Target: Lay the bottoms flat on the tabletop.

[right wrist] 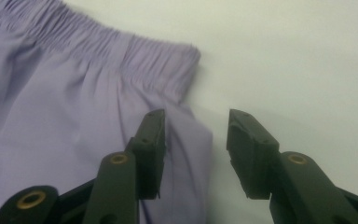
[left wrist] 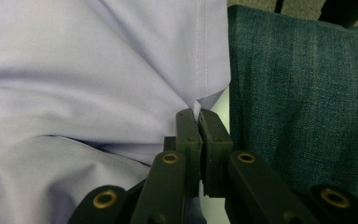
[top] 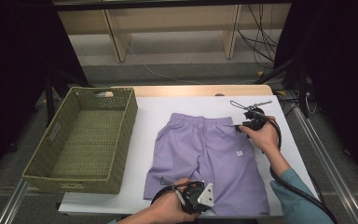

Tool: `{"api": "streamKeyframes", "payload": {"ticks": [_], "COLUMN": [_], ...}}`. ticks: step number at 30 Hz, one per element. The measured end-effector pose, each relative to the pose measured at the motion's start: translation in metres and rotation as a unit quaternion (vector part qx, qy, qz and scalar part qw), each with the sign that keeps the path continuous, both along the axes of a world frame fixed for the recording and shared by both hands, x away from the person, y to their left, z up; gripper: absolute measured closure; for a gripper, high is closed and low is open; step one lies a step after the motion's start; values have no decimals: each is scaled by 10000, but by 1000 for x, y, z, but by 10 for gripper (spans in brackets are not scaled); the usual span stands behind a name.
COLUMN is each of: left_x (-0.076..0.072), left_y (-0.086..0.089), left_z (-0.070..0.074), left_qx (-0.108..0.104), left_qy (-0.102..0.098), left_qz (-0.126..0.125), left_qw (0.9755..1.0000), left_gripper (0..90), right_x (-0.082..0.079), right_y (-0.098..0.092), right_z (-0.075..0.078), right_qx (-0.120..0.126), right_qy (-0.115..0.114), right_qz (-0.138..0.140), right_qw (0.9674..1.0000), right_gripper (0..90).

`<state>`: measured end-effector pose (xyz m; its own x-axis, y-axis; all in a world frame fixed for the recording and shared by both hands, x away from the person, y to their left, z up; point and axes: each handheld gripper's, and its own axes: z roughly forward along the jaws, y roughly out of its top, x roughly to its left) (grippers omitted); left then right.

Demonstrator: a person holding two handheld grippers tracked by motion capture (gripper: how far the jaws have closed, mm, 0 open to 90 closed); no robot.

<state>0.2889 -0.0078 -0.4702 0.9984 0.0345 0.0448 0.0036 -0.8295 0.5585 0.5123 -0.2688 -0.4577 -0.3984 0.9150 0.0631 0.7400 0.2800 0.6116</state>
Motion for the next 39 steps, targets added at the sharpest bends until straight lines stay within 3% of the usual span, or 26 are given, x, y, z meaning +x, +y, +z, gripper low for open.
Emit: {"api": "streamKeyframes", "payload": {"ticks": [5,8,13,15,22,26,28,30,34,39], "left_x": [-1,-1,-1,-1,-1,-2,-3,-3,3,15], "left_y": [0,0,-1,-1,-5,-4,-2,1,12,34], "left_z": [0,0,-1,0,0,1,3,8,22,30], "left_qx": [-6,-9,2,13,-69,-99,-143,-253,-467,-406], "left_qy": [-3,4,18,6,11,22,75,81,-14,-172], "left_qz": [-4,-8,-26,-45,-28,-8,41,113,415,836], "left_qw": [10000,10000,10000,10000,10000,9999,9999,9996,9980,9955], "left_gripper": [874,874,874,876,874,846,793,696,522,485], "right_x": [19,24,22,22,25,26,27,25,13,-22], "right_y": [15,23,27,25,23,25,24,22,18,19], "right_z": [-11,-17,-16,-15,-4,-7,-11,-10,3,19], "right_qx": [99,29,-100,-142,-303,-446,-469,-509,-539,-377], "right_qy": [86,127,84,-4,-481,-539,-441,-488,-759,-813], "right_qz": [-84,-65,-91,-61,-206,-198,-210,-240,-183,171], "right_qw": [9999,9999,9999,9999,9982,9974,9977,9972,9955,9958], "right_gripper": [580,609,842,867,871,853,805,727,681,675]}}
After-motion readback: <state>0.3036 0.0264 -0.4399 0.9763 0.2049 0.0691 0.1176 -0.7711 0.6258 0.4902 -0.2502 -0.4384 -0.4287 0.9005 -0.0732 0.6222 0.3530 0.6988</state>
